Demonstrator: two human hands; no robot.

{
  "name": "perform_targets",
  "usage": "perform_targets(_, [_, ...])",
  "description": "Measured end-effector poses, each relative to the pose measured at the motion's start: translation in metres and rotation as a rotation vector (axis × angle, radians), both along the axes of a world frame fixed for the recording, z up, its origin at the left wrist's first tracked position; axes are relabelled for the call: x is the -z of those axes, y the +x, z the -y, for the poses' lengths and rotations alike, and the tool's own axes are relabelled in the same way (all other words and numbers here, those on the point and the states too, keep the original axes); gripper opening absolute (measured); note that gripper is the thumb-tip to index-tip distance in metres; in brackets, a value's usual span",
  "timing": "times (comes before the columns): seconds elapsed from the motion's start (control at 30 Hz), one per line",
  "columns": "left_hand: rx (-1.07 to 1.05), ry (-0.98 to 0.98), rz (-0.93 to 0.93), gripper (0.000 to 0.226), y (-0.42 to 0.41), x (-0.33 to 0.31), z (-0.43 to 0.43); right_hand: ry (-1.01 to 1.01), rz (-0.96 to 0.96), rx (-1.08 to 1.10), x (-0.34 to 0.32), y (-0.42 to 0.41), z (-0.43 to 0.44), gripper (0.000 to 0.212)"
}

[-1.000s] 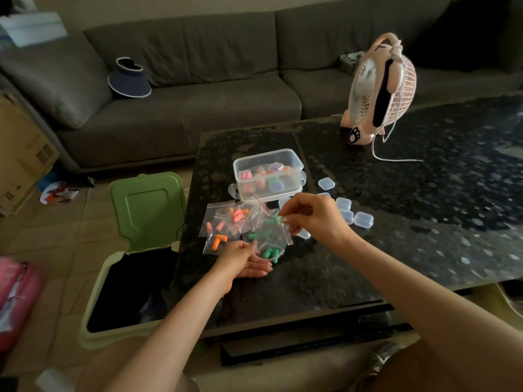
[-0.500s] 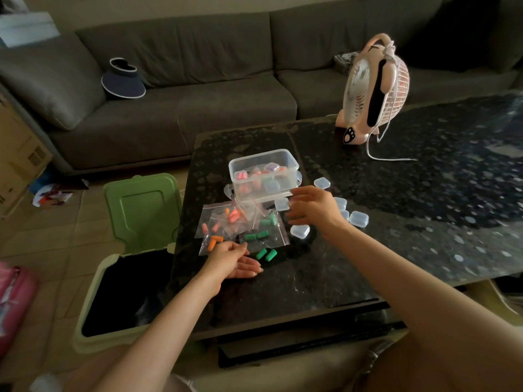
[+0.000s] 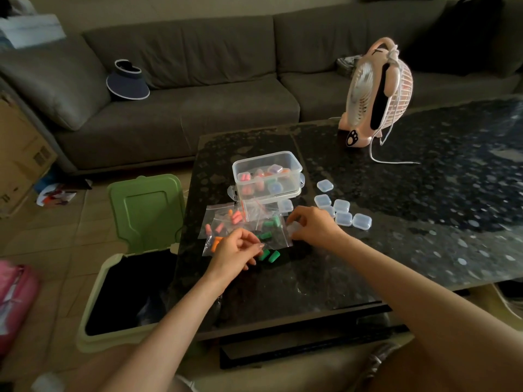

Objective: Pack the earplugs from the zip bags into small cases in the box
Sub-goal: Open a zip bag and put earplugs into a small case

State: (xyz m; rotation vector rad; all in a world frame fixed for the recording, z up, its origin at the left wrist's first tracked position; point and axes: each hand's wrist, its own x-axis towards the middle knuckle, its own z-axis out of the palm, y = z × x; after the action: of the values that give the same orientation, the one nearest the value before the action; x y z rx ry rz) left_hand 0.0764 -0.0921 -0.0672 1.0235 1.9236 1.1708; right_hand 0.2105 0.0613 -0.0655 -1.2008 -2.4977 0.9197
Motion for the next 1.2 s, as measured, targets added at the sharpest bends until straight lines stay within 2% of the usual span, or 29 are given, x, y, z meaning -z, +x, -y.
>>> perform_targets(0.13, [0.024,0.103,-0.028,0.033,0.006,-0.006,-0.004,-0.311,-0.276,-0.16,-0.023,-0.006,0.022,0.04])
perform_targets(0.27, [0.028,0.11,-0.056,0.048,0.009,-0.007,-0.006,-0.465,-0.364,-0.203,-0.028,-0.011,0.034,0.034])
perform_targets(0.4, [0.003,0.114,-0.074,0.045,0.008,-0.008,-0.006,-0.452,-0.354,-0.212,-0.03,-0.013,0.034,0.031])
perform_targets(0.47, [-0.005,0.134,-0.098,0.042,0.009,-0.011,-0.005,-0.51,-0.401,-0.191,-0.029,-0.015,0.036,0.025])
perform_targets(0.6, [-0.015,0.204,-0.272,0.034,0.011,-0.012,-0.004,-0.611,-0.499,-0.161,-0.03,-0.017,0.04,0.019])
perform_targets(0.87, [-0.028,0.246,-0.552,0.034,-0.003,0.001,-0.006,-0.746,-0.469,-0.162,-0.033,-0.023,0.04,0.031])
perform_targets(0.93, [-0.037,0.287,-0.554,0.038,-0.004,0.001,-0.005,-0.8,-0.478,-0.164,-0.033,-0.024,0.039,0.03])
perform_targets(1.2, [-0.064,0.384,-0.494,0.026,-0.01,0.002,-0.004,-0.864,-0.451,-0.168,-0.029,-0.027,0.038,0.034])
